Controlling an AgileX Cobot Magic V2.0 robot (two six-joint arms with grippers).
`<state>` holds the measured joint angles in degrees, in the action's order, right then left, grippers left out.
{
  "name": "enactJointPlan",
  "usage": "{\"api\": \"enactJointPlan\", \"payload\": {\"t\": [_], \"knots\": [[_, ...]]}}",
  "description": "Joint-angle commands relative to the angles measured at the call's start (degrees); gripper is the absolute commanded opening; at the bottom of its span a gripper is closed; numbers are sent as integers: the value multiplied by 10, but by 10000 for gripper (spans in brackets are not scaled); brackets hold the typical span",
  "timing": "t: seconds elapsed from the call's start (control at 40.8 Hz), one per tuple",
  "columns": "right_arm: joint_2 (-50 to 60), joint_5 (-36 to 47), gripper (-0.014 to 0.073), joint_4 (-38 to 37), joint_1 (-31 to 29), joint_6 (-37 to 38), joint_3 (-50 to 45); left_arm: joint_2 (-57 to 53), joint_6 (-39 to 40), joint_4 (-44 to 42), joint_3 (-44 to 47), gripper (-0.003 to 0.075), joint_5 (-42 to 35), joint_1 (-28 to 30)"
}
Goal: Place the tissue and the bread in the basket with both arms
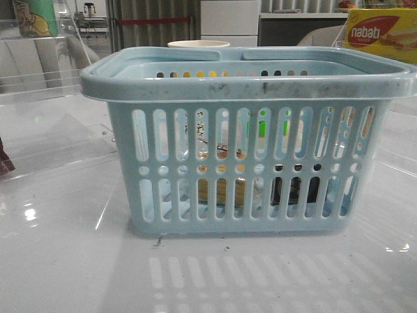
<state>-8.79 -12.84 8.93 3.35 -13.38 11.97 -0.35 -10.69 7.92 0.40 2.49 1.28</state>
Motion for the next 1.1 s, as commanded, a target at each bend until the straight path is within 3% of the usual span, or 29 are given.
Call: {"api": "enactJointPlan", "payload": {"t": [0.0, 0.22, 0.539, 0.71, 0.98, 1.078], "knots": [[31, 90, 57, 0, -16, -5, -38, -10, 4, 4, -1, 91, -49, 0], [97, 155, 57, 0, -32, -5, -139, -10, 4, 4, -1, 91, -49, 0], [102, 137, 57, 0, -39, -5, -137, -9, 4, 4, -1, 91, -49, 0], [102, 175, 57, 0, -39, -3, -137, -9, 4, 4, -1, 91, -49, 0], [102, 222, 57, -101, -50, 174, -137, -9, 4, 4, -1, 91, -49, 0], [102, 229, 57, -103, -49, 180, -137, -9, 4, 4, -1, 91, -49, 0]]}}
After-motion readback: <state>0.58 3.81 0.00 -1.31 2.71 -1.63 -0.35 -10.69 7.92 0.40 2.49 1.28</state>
